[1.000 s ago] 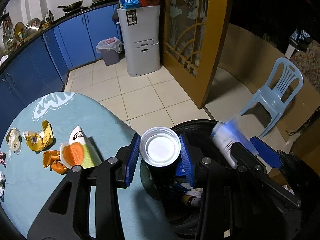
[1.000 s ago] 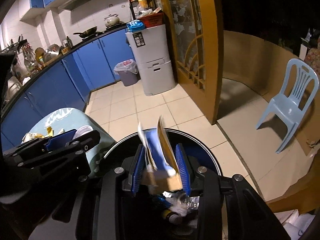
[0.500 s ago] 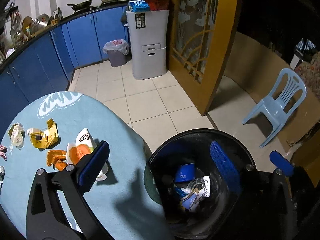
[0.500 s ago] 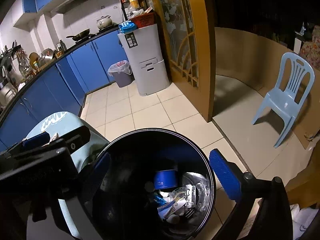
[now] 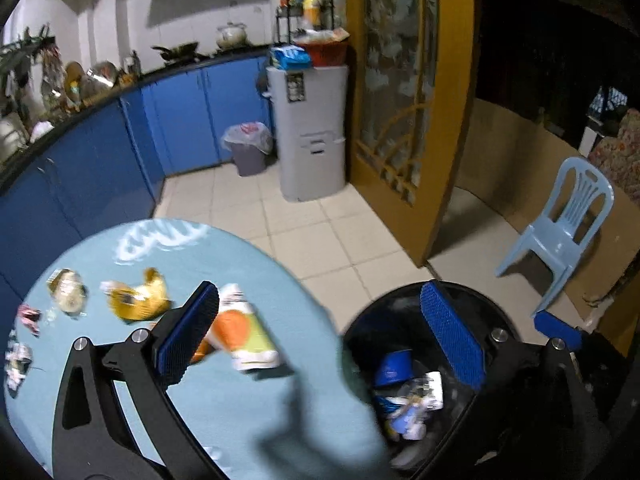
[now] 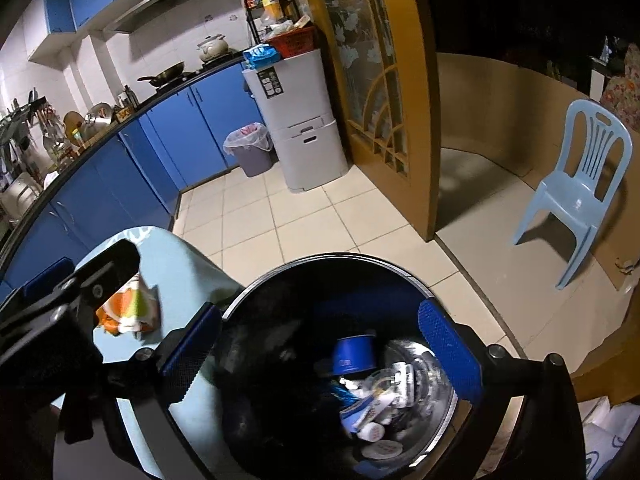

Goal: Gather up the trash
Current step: 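Move both open tools back over the table toward the remaining trash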

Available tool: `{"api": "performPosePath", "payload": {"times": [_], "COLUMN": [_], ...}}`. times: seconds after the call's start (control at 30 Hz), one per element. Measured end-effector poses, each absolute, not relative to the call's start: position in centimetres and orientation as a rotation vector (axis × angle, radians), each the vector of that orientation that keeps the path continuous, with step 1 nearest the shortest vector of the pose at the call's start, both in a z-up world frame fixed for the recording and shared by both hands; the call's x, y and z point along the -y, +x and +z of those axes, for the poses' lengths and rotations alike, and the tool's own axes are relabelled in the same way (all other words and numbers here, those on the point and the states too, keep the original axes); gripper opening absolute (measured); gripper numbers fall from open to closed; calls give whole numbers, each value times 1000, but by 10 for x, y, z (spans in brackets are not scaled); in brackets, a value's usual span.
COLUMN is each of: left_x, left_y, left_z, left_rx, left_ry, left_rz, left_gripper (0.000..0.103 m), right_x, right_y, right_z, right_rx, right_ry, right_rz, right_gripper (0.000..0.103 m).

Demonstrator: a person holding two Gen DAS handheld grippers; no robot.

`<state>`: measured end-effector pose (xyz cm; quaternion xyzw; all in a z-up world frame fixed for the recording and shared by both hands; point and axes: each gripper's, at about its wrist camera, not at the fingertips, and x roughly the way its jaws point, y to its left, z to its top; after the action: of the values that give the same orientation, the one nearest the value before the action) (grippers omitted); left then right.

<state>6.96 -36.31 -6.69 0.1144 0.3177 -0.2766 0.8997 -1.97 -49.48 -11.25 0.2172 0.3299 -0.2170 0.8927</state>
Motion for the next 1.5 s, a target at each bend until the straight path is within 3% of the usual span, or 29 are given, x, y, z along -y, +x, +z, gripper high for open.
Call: {"api": "performPosePath", "payload": {"times": [0.2, 0.57, 0.83, 1.13, 1.5], "left_x": [320, 178, 68, -4, -36], "left_y": [97, 131, 161, 190, 220], "left_z": [-64, -52, -86, -117, -148], "left_rx": [-752, -700, -739, -777, -913], "left_ry": [235, 144, 80, 31, -71], "left_rz": [-505, -297, -131, 0, 20], "left_gripper": [99, 99, 99, 99, 99], "right_x": [455, 351, 289, 263, 265], "right_y": [5, 62, 107, 140, 172], "right_z": [-103, -78, -90, -117, -146], "right_rx": [-698, -721, -772, -851, -941], "right_ry": [408, 275, 165, 106, 140], "right_rz": [-400, -318, -298, -286, -273], "right_gripper": [96, 96, 96, 96, 96]}}
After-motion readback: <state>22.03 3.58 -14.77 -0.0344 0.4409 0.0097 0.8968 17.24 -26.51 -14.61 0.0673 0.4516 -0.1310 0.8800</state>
